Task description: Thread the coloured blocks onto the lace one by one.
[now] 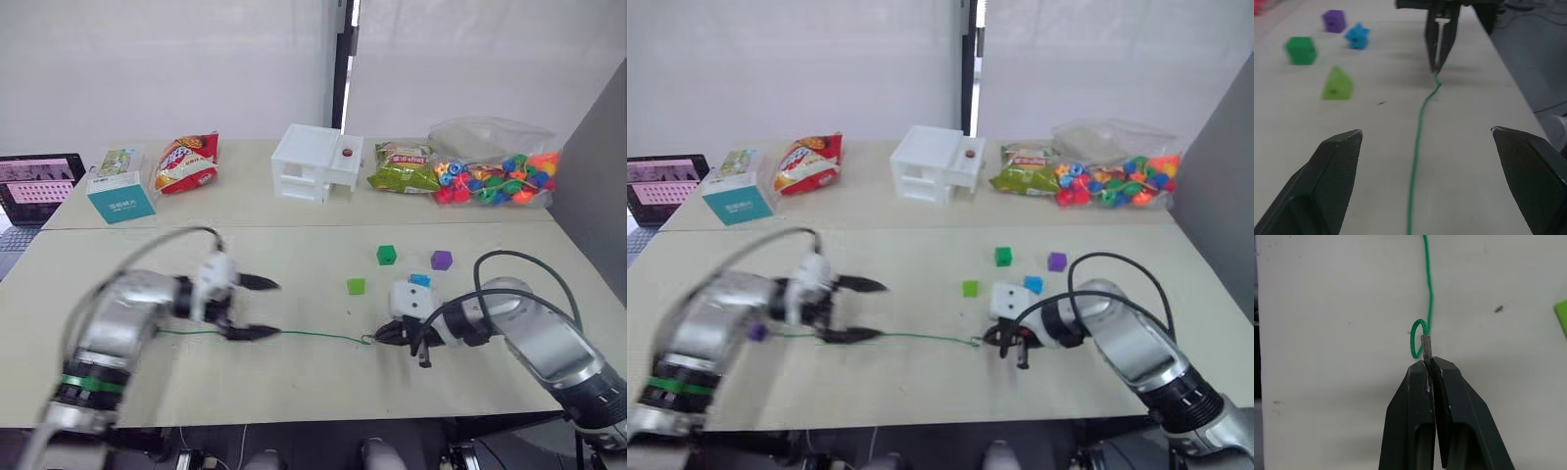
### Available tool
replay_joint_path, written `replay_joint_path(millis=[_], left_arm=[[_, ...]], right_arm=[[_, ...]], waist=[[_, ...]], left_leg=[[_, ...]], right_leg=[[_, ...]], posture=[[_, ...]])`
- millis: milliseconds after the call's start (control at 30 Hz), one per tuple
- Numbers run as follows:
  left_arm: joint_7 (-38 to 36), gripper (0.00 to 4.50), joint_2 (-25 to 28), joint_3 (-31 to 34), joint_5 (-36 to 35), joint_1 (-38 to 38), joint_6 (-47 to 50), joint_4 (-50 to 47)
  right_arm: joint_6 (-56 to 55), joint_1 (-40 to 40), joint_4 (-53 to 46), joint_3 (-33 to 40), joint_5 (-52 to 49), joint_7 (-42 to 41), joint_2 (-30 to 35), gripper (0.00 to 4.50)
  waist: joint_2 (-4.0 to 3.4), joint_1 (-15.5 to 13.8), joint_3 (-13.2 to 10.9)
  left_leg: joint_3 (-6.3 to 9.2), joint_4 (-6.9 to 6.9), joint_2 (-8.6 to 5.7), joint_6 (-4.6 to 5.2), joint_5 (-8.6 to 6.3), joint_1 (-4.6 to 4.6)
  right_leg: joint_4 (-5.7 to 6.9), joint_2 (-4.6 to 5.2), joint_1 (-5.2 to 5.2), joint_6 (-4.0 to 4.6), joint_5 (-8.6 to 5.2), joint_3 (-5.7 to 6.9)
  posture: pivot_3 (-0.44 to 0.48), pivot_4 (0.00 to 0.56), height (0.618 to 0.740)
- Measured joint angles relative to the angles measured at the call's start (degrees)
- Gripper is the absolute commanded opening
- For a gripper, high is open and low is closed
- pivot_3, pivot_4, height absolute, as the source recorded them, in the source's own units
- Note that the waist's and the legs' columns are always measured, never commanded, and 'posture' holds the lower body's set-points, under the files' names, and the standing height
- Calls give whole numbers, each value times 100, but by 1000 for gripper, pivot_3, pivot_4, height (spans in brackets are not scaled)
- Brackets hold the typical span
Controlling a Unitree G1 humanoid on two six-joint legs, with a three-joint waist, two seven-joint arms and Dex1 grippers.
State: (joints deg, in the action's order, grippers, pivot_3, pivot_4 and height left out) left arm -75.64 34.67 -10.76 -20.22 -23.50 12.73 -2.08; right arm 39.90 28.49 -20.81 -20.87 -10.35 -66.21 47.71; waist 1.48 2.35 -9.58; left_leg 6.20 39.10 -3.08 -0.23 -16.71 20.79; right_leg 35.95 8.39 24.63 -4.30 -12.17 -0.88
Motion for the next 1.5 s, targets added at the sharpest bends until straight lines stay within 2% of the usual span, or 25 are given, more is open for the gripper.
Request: replay_joint_path(millis=[133, 167, 267, 367, 467, 533, 600, 700, 833, 1067, 1233, 1467, 1500], left_arm=[[240, 4473, -37, -24, -15, 33, 67, -224], [232, 4473, 57, 86, -61, 49, 117, -170], [159, 4473, 563, 638, -222, -64, 132, 223], [22, 4473, 1084, 1266, -412, -172, 173, 543], [-89, 4473, 1153, 1406, -492, -220, 240, 498], [-132, 4473, 1002, 1194, -485, -82, 264, 292], [-139, 4473, 795, 909, -467, 55, 322, 123], [-111, 4473, 508, 564, -461, 95, 383, -87], [62, 4473, 341, 451, -394, 77, 406, -159], [493, 4473, -580, -498, 244, -112, 289, 37], [756, 4473, -891, -733, 589, -208, 80, 368], [864, 2334, -1113, -886, 889, -118, -285, 912], [866, 2334, -1145, -924, 901, -99, -322, 907]], right_arm=[[370, 352, -30, -134, -42, 216, -567, 0], [652, 553, -84, -86, -299, 280, -925, 0], [1126, 955, -523, -28, -988, 263, -1473, 0], [1230, 963, -632, -82, -1176, 322, -1577, 0], [952, 837, -251, -511, -792, 472, -1376, 0], [536, 823, 206, -1029, -133, 547, -839, 0], [365, 762, 498, -1036, 103, 560, -587, 0], [291, 764, 479, -903, 114, 531, -489, 0], [327, 721, 359, -741, 106, 494, -330, 0], [728, 654, -145, -744, 22, 511, -338, 0], [950, 634, -298, -742, -15, 534, -345, 0], [1038, 605, -325, -742, -56, 544, -342, 0], [1054, 605, -327, -742, -56, 547, -341, 0]], waist=[[-3, 16, 1], [-2, 28, 1], [-2, 9, 1], [-1, -56, 2], [-2, -152, 3], [-2, -176, 3], [-1, -155, 3], [0, -100, 3], [-1, -67, 3], [0, -157, 3], [-1, -147, 3], [-1, -154, 3], [-1, -154, 3]], left_leg=[[0, -4, 1, -6, 4, -5], [-1, -3, 4, -9, 6, -4], [9, -4, 5, -20, 13, 9], [14, -4, -2, -18, 12, 16], [10, 4, -13, -32, 19, 31], [5, 16, -18, -37, 22, 40], [0, 17, -16, -37, 22, 48], [1, 16, -7, -34, 21, 47], [1, 16, -8, -15, 10, 42], [1, 33, -11, -15, 10, 44], [1, 34, -10, -14, 9, 43], [1, 39, -11, -15, 10, 44], [1, 39, -11, -14, 9, 44]], right_leg=[[-6, -1, 11, 5, 2, -4], [-4, -4, 19, 9, 5, -6], [9, -6, 42, 15, 9, -3], [2, -2, 40, 14, 10, 3], [3, 5, 39, -1, 20, 3], [-4, 8, 39, -8, 24, 2], [-6, 8, 45, -8, 25, 0], [-5, 2, 51, -4, 26, 1], [-11, 3, 50, -4, 27, -2], [-14, 3, 42, -2, 28, -2], [-12, 3, 44, -2, 28, -2], [-13, 3, 43, -2, 28, -2], [-13, 3, 43, -2, 28, -2]], posture=[[0, 150, 740], [0, 150, 740], [0, 150, 740], [0, 150, 740], [0, 150, 740], [0, 150, 740], [0, 150, 740], [0, 150, 740], [0, 150, 740], [0, 150, 740], [0, 150, 740], [0, 150, 740], [0, 150, 740]])
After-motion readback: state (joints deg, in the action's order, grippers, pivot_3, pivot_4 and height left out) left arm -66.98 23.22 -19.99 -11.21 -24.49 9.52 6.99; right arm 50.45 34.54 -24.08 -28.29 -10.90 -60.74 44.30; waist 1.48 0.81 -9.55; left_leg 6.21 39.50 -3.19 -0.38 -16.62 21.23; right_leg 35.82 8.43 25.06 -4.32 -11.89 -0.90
